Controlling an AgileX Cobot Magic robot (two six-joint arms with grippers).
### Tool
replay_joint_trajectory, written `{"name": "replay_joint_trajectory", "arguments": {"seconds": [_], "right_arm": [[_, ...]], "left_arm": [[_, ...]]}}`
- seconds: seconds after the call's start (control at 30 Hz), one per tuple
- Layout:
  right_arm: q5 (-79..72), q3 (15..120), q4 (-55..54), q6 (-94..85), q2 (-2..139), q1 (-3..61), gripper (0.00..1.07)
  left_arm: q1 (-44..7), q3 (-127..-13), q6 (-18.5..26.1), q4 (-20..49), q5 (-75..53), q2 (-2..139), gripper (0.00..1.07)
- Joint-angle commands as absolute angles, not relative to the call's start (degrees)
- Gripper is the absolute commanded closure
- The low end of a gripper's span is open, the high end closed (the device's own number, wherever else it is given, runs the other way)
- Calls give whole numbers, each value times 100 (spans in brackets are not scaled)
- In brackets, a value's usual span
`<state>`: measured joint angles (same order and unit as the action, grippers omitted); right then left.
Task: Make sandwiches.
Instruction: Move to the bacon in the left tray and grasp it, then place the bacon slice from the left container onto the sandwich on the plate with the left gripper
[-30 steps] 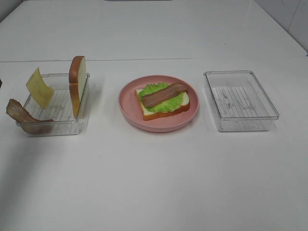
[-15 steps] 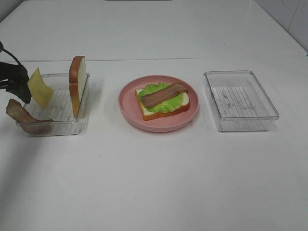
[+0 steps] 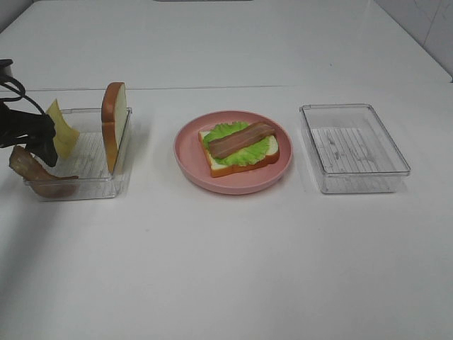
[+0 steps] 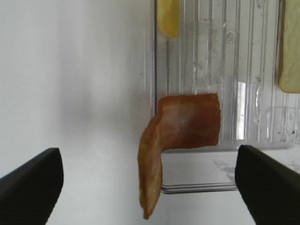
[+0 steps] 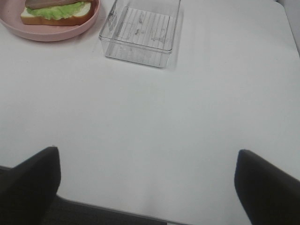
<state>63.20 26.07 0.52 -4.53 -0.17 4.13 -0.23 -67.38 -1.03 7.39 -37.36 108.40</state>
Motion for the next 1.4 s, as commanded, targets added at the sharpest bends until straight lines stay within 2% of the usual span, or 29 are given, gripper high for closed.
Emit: {"name": "replay_joint_trajectory", "arguments": {"seconds": [0.03,0.07,0.13,0.17,0.2,0.23,0.27,0.3,0.33,0.37,0.4,0.43,0.47,0.63,0.8,1.0,1.4], "right_arm": [[6297,2601,46,-476,-223,384,10],[6297,2601,46,-476,-223,384,10],[6297,2601,46,-476,-223,384,10],[6297,2601,46,-476,-223,384,10],[6297,2601,46,-476,-223,384,10],[6297,2601,46,-476,-223,384,10],[6297,2601,46,-476,-223,384,10],[6297,2601,46,-476,-223,384,10],[6297,2601,46,-476,-223,384,10],[6297,2601,46,-476,-223,384,10],[6297,2601,46,-476,-223,384,10],[6297,2601,46,-476,-223,384,10],[6297,2601,46,-476,-223,384,10],[6297,2601,46,-476,-223,384,10],[6297,2601,46,-476,-223,384,10],[6297,2601,46,-476,-223,384,10],[6297,2601,46,-476,-223,384,10]], "left_arm": [[-11,-6778,-132,808,-3638,10846,24],[-11,-6778,-132,808,-3638,10846,24],[-11,-6778,-138,888,-3564,10846,38],[-11,-6778,-138,888,-3564,10846,38],[-11,-6778,-138,951,-3507,10846,51],[-11,-6778,-138,974,-3461,10846,60],[-11,-6778,-138,974,-3461,10846,60],[-11,-6778,-138,1014,-3392,10846,76],[-11,-6778,-138,1014,-3392,10846,76],[-11,-6778,-138,1026,-3363,10846,84],[-11,-6778,-138,1026,-3363,10846,96],[-11,-6778,-138,1026,-3363,10846,96],[-11,-6778,-138,1026,-3380,10846,105],[-11,-6778,-160,1026,-3415,10846,107],[-11,-6795,-458,1026,-3552,10743,107],[-11,-6898,-458,1026,-3633,10542,107],[-11,-8073,-458,1060,-5031,9643,107]]}}
